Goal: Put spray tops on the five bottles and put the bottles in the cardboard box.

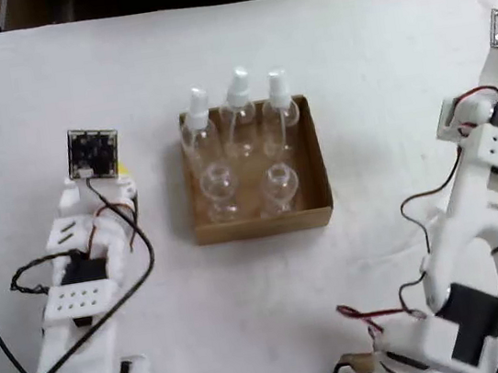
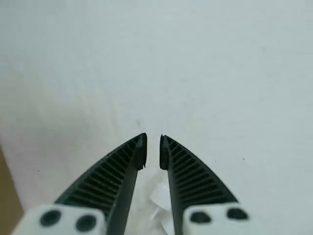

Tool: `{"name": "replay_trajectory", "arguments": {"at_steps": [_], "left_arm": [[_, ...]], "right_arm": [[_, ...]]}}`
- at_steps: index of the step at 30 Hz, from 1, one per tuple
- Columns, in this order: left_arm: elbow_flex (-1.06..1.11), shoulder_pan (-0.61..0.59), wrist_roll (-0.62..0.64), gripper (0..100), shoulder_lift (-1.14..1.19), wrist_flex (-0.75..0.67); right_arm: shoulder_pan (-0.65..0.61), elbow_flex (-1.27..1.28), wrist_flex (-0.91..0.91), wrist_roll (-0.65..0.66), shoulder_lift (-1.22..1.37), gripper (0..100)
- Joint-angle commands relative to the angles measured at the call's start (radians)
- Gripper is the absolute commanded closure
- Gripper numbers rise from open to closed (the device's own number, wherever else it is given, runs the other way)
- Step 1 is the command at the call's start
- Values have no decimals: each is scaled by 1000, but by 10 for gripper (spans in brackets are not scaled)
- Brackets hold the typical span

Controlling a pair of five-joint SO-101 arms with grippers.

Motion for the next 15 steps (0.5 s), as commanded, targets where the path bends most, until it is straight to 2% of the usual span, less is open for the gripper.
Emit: {"name": "replay_trajectory", "arguments": {"at_steps": [1, 4, 7, 15], "left_arm": [[0, 13, -8, 976, 5, -29], [0, 12, -8, 976, 5, -29], [0, 15, -8, 976, 5, -29], [-2, 16, -8, 976, 5, -29]], "right_arm": [[27, -107, 44, -52, 74, 959], [67, -146, 48, -199, 143, 959], [94, -149, 48, -284, 203, 959], [73, -152, 147, -290, 320, 959]]}}
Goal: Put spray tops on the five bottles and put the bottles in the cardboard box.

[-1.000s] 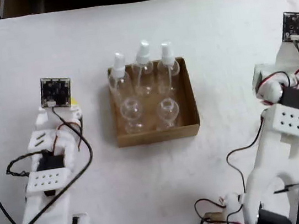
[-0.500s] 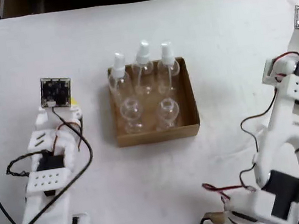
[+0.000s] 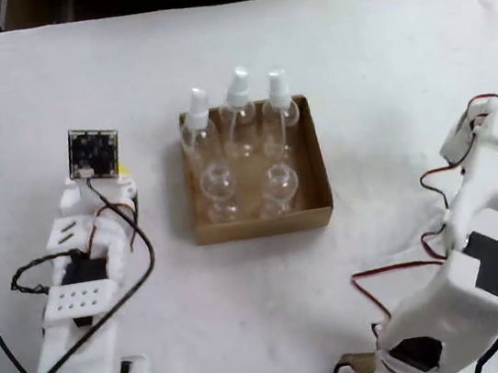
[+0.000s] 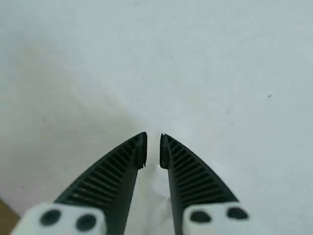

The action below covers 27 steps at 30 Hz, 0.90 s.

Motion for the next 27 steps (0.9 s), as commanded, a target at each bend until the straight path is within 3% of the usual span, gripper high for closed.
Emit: {"name": "replay_trajectory", "arguments": {"at_steps": [1, 8, 16, 27], "left_arm": [[-2, 15, -8, 976, 5, -29], [-2, 15, -8, 976, 5, -29], [-2, 15, -8, 976, 5, -29], [-3, 15, -8, 976, 5, -29]], "right_arm": [[-12, -46, 65, -8, 2, 959], [-4, -41, 97, -11, 5, 953], [-1, -37, 102, -9, 7, 764], [-8, 3, -16, -17, 108, 783]]}}
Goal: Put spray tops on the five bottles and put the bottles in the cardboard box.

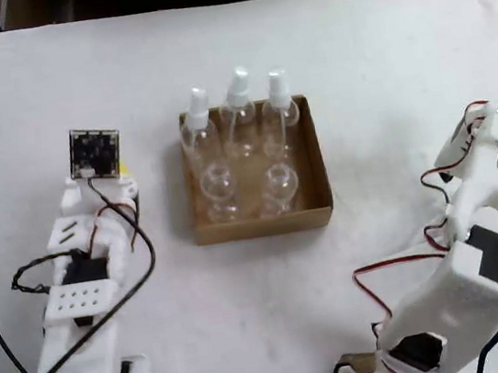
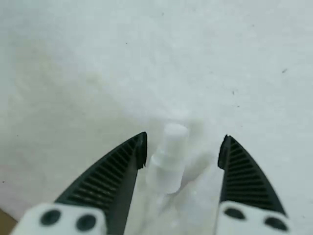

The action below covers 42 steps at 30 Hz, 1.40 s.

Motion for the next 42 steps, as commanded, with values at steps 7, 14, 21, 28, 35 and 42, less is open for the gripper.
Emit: {"name": "replay_trajectory", "arguments": {"at_steps": [7, 14, 21, 28, 35, 42], "left_arm": [[-5, 8, -8, 975, 5, -29], [-6, 8, -8, 975, 5, -29], [-6, 8, -8, 974, 5, -29], [-6, 8, -8, 974, 5, -29], [-6, 10, -8, 974, 5, -29], [-6, 10, -8, 974, 5, -29]], "right_arm": [[-12, -34, -58, -8, 105, 783], [-12, -44, -16, -8, 97, 783], [-12, -63, -15, -8, 104, 783], [-31, -109, 21, 66, 107, 782], [-61, -109, 67, 28, 107, 783], [-54, -112, 67, 28, 107, 783]]}}
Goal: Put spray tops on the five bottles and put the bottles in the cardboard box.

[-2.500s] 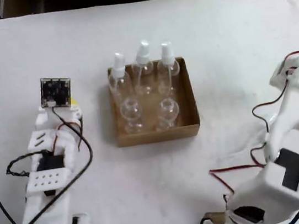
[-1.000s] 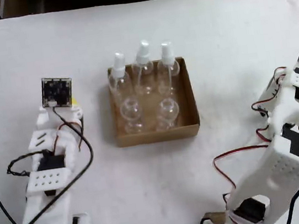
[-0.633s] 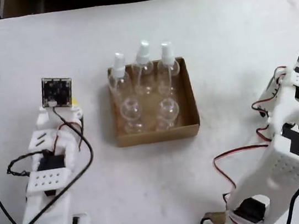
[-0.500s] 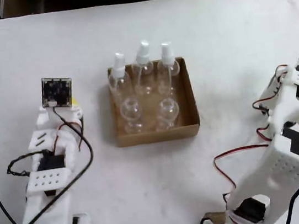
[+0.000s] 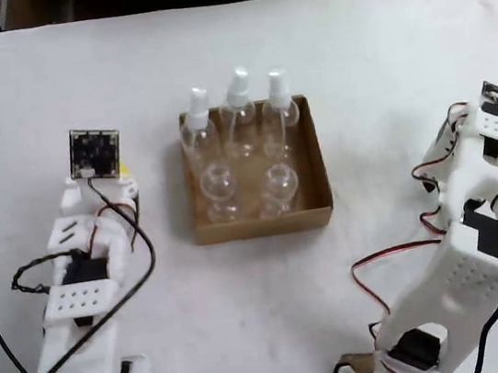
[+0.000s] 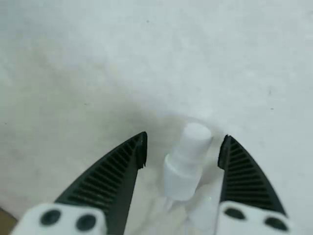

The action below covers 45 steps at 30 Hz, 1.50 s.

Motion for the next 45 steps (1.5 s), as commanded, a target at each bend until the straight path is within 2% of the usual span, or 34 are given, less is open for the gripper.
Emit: {"name": "replay_trajectory", "arguments": {"at_steps": [1, 16, 23, 45], "left_arm": [[-6, 10, -8, 974, 5, -29], [-6, 10, -8, 974, 5, -29], [-6, 10, -8, 974, 5, -29], [-6, 10, -8, 973, 5, -29]], "right_arm": [[-7, -40, 8, -8, -7, 783], [-7, -43, 2, -8, -5, 785], [-12, -43, 2, -8, -7, 890], [-12, -43, -59, 2, -10, 903]]}}
